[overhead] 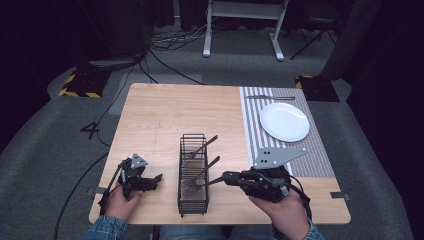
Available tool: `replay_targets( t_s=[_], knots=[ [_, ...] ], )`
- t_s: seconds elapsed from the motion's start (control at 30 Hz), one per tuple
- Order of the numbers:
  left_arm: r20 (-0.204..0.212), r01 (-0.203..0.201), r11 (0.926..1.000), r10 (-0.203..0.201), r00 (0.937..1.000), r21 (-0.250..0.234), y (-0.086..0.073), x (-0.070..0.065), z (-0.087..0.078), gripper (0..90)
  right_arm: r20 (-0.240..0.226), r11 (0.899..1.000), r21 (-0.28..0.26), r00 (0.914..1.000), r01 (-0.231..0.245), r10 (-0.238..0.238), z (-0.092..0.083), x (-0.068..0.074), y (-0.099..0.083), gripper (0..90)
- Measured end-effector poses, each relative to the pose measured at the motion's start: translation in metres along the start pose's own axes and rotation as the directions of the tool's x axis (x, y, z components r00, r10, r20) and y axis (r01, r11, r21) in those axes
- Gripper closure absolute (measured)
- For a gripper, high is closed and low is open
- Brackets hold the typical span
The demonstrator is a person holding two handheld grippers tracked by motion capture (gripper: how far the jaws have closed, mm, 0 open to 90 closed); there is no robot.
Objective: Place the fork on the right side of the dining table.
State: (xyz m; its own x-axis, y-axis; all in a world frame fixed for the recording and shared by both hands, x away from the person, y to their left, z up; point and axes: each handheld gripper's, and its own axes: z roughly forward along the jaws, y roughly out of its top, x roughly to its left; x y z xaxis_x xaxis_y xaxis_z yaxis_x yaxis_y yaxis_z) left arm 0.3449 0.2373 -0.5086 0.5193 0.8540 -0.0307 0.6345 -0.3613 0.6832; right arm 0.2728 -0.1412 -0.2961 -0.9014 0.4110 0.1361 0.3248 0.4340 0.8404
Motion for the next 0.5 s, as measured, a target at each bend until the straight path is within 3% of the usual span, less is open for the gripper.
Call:
replay_targets(
  t_s=[0.5],
  knots=[
    [-0.003,-0.004,1.0,0.004,1.0,0.0,0.0,0.0,0.0,11.6,0.01,0.997,-0.075,0.9994,-0.031,0.032,-0.04,-0.01,0.003,87.0]
  ],
)
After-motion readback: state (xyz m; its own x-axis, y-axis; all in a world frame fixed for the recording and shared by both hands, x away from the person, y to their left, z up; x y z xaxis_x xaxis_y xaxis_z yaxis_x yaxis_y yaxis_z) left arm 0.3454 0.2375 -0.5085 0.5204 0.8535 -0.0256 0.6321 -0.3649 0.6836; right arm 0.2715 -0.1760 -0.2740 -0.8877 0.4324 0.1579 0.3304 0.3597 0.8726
